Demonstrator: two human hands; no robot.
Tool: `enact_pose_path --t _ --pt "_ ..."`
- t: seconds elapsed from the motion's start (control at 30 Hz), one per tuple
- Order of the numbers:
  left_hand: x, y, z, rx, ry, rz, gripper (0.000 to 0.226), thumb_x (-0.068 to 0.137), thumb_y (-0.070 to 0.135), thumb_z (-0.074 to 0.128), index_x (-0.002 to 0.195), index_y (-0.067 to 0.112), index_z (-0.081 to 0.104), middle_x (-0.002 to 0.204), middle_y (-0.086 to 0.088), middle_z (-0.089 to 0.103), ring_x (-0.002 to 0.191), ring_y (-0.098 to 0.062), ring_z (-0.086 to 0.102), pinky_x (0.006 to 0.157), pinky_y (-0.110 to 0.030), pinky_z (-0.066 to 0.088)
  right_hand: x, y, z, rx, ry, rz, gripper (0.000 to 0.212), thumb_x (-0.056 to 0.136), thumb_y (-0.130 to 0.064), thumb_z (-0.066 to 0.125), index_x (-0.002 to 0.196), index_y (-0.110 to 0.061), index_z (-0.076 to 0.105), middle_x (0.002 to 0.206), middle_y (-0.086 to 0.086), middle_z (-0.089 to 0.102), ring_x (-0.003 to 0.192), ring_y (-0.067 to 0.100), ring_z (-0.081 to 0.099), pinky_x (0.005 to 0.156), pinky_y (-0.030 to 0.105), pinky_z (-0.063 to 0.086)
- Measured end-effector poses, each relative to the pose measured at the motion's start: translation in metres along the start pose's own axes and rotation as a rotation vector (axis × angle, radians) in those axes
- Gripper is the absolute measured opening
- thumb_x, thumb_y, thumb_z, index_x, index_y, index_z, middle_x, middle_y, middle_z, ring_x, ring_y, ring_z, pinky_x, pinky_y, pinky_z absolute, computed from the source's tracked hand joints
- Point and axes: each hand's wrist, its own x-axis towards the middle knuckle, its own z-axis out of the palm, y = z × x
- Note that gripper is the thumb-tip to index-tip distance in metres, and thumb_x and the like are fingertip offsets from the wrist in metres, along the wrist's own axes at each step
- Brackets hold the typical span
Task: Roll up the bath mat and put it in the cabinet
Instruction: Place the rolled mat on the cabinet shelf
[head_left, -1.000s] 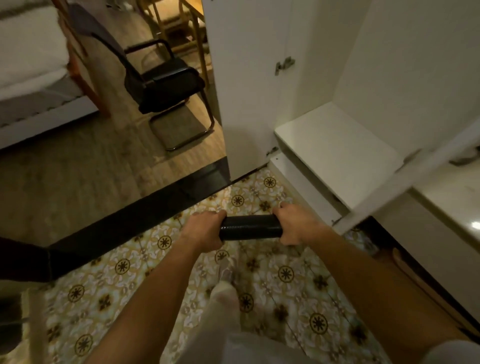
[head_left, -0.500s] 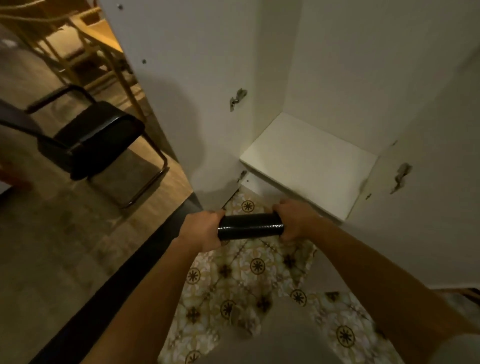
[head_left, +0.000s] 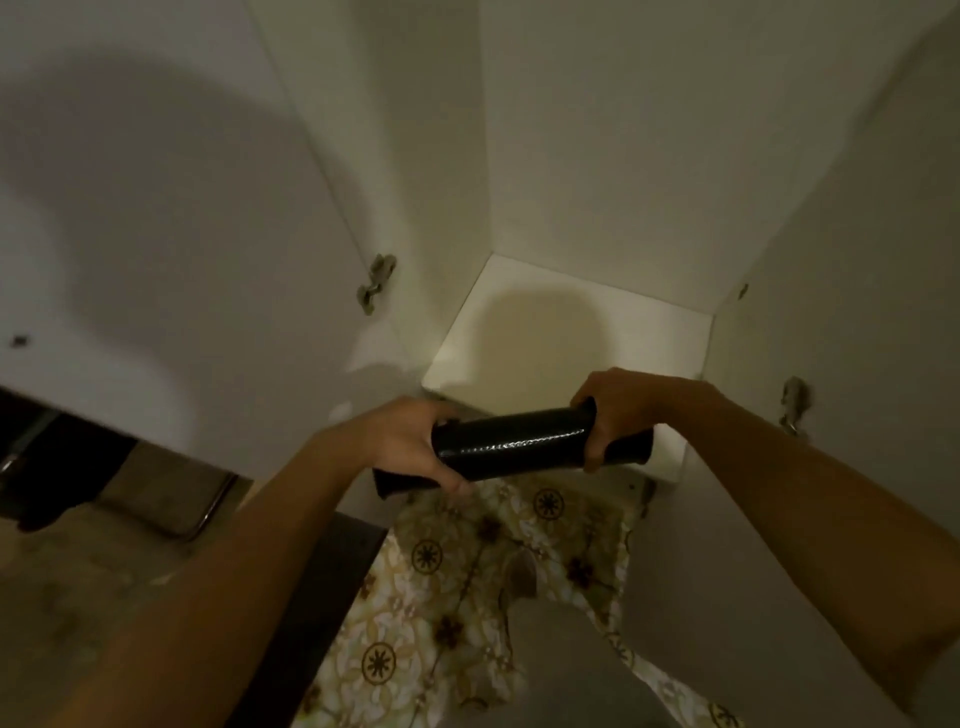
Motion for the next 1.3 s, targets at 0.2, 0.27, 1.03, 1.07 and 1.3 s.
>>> enact_pose_path --t 0.2,0.27,1.03,1.07,1.3 --pt "0.044 -0.012 -0.078 -0.513 0.068 0.008 0.041 0.073 0.028 0.084 0.111 0.025 0.068 0.107 0.001 0.071 0.1 -0.014 0.067 0.086 -0.035 0.056 0.019 0.055 -0.074 0.34 -0.143 0.091 0.039 0.059 -0.02 0.09 0.095 -0.022 0.076 0.089 -0.002 0.077 0.081 0.016 0.073 0.07 0.029 0.059" --pt "0.052 -0.014 -0.07 -0.753 0.142 0.017 0.045 0.071 0.033 0.084 0.111 0.022 0.069 0.109 -0.004 0.071 0.104 -0.021 0.067 0.079 -0.033 0.055 0.019 0.065 -0.082 0.432 -0.184 0.089 0.036 0.061 -0.015 0.089 0.094 -0.018 0.077 0.091 0.003 0.077 0.084 0.022 0.073 0.07 0.033 0.059" --pt "0.502 -0.121 -0.148 -1.513 0.389 -0.506 0.048 0.067 0.03 0.084 0.104 0.003 0.069 0.104 -0.017 0.071 0.098 -0.036 0.066 0.082 -0.046 0.057 0.319 0.24 -0.112 1.915 0.772 0.504 0.047 0.072 -0.012 0.081 0.108 0.012 0.063 0.109 0.028 0.066 0.092 0.037 0.067 0.06 0.031 0.059" --pt "0.542 -0.132 -0.151 -1.548 0.407 -0.507 0.052 0.064 0.031 0.085 0.106 0.005 0.069 0.106 -0.017 0.07 0.101 -0.036 0.066 0.086 -0.046 0.056 0.351 0.259 -0.116 1.948 0.79 0.519 0.051 0.067 -0.011 0.082 0.108 0.013 0.061 0.11 0.029 0.065 0.095 0.039 0.066 0.068 0.035 0.059" --pt "0.699 -0.169 -0.147 -1.772 0.477 -0.446 0.046 0.081 0.028 0.076 0.122 0.012 0.062 0.117 -0.013 0.066 0.1 -0.029 0.065 0.072 -0.038 0.056 0.47 0.317 -0.125 2.021 0.867 0.477 0.051 0.062 -0.009 0.082 0.105 0.006 0.059 0.116 0.025 0.061 0.107 0.039 0.061 0.097 0.046 0.05"
